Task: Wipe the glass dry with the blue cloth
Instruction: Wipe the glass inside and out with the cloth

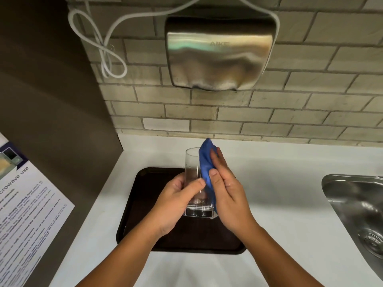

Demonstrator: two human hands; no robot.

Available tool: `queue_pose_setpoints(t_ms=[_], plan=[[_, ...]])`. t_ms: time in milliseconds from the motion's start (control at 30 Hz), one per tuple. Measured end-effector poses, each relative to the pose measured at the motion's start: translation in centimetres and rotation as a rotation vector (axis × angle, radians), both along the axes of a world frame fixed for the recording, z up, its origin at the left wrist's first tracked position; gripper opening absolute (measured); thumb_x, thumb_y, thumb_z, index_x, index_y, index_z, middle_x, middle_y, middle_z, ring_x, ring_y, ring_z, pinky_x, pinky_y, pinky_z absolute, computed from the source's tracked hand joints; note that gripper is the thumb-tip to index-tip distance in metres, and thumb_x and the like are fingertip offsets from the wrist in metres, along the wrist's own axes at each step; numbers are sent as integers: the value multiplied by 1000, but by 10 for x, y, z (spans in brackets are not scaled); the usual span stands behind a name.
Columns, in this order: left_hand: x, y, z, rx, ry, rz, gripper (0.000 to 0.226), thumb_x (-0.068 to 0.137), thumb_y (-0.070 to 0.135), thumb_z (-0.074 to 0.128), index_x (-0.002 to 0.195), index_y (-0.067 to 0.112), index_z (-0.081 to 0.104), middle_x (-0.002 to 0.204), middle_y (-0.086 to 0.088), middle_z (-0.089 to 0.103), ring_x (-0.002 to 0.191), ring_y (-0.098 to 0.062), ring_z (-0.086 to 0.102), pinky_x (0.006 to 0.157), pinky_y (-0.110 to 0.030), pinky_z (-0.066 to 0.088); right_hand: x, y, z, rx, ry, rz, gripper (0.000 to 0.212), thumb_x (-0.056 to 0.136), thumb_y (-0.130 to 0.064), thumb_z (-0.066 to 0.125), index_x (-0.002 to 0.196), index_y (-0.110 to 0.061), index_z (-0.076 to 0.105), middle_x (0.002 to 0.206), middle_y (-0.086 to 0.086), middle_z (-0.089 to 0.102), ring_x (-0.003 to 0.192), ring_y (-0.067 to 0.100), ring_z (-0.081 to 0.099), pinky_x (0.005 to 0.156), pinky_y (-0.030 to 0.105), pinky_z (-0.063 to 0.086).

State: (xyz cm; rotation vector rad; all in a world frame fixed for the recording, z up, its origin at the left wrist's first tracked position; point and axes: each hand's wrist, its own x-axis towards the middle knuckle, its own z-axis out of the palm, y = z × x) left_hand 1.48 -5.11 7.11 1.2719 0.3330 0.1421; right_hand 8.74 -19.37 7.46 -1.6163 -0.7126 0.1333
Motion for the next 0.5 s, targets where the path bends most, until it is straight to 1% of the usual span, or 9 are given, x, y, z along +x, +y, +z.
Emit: queue_pose_setpoints(t_ms=[67,100,167,200,300,333,400,467,500], plan=[[0,-1,-1,1,35,-3,40,84,45,83,117,23,84,117,-19,85,102,-27,83,87,-36,67,0,1,2,-20,59,-31,46,118,-32,42,153,-60,36,173,-19,39,157,-9,34,132,27,30],[0,-1,-2,-8,58,-5,42,84,44,83,117,19,84,116,-22,84,100,-28,82,85,-36,67,-3,1,3,-90,-13,-46,45,117,-37,41,157,-58,36,174,-20,36,158,-10,32,131,23,30],[0,0,-2,-44,94,-3,41,87,40,83,119,13,83,112,-20,85,97,-27,83,80,-34,66,-8,0,-2,-215,-189,-59,50,115,-44,36,166,-45,36,177,-19,31,161,-10,25,128,14,26],[0,-1,-2,-63,114,10,41,88,36,82,121,12,81,111,-18,86,98,-28,83,81,-36,67,-8,0,-5,-210,-184,-61,53,115,-44,36,168,-38,36,177,-17,32,161,-9,27,128,13,27],[-1,-3,-7,-173,159,64,46,96,28,73,135,5,69,120,-22,84,108,-38,82,93,-55,67,-2,0,-5,-92,124,-117,45,119,-33,40,163,-30,49,160,-8,62,145,0,57,125,29,43],[-2,-3,-6,-234,165,75,43,101,27,67,137,3,66,119,-23,83,104,-39,83,88,-55,68,-1,2,-5,-47,269,-131,39,119,-27,41,154,-27,59,142,-6,75,130,4,69,121,37,49],[-3,-1,-2,-403,166,92,44,100,30,58,132,1,65,109,-22,84,87,-35,85,70,-48,69,3,6,-8,38,469,-169,37,119,-18,40,122,-29,76,106,-4,86,103,9,80,118,51,52],[-2,0,-1,-494,192,102,54,99,44,62,129,-1,67,107,-23,81,82,-35,83,68,-45,67,3,5,-9,129,572,-184,44,118,-17,42,107,-34,81,97,-3,87,96,12,83,112,55,55],[-2,0,-2,-499,204,104,61,98,52,66,129,-1,69,108,-23,79,83,-34,82,71,-45,67,0,4,-9,141,559,-165,42,118,-19,43,112,-36,81,101,-3,88,98,15,83,107,52,59]])
